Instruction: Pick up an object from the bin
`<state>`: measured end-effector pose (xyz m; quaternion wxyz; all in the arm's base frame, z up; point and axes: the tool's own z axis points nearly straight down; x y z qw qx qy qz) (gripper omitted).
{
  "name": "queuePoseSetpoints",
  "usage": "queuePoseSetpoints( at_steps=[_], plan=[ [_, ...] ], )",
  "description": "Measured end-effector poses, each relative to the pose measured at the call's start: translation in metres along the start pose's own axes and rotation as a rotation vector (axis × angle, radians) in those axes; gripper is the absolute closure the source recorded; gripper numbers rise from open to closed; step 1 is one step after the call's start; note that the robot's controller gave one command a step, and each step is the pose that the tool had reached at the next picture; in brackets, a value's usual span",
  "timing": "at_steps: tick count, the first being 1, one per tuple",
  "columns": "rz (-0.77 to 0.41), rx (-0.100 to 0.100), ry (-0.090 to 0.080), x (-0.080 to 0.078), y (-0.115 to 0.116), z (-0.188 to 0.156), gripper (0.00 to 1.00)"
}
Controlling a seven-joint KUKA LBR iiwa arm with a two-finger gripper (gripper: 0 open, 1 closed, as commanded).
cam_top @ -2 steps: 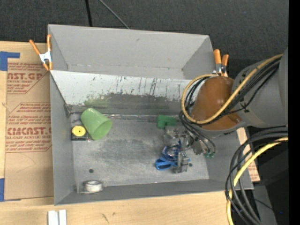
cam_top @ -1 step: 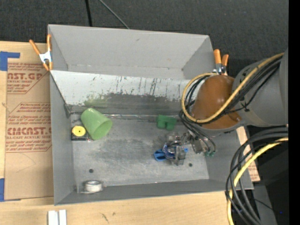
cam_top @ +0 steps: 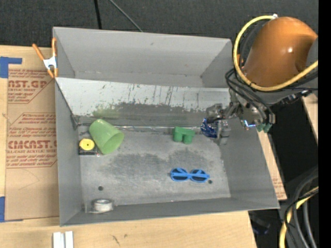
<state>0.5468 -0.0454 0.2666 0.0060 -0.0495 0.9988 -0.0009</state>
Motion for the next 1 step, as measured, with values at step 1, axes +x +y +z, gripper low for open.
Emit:
queuePoseSetpoints(
  at_steps=[1],
  plan=[
    [0.152,-0.002,0.011,0.0252,0.0021,0.0076,1.0]
  ],
)
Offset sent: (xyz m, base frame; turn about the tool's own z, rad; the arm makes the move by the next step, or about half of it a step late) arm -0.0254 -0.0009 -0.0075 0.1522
